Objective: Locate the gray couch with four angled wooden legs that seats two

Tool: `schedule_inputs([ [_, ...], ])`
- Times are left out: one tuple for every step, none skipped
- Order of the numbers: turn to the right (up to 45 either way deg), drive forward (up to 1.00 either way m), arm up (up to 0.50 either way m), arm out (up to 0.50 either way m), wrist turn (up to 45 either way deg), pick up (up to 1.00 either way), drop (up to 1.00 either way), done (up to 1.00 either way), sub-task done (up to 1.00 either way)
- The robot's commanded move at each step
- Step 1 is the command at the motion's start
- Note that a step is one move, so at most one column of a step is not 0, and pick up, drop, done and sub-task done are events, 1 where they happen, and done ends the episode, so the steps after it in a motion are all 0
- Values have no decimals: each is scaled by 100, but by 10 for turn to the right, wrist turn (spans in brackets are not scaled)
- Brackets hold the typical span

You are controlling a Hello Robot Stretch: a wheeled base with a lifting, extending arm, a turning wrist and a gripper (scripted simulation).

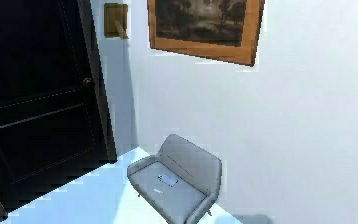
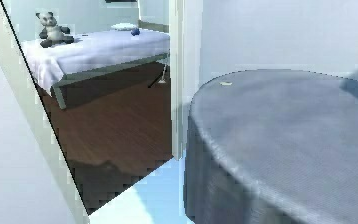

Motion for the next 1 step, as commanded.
schedule_inputs([
  [0,0,0,0,0,0,0,100,0],
])
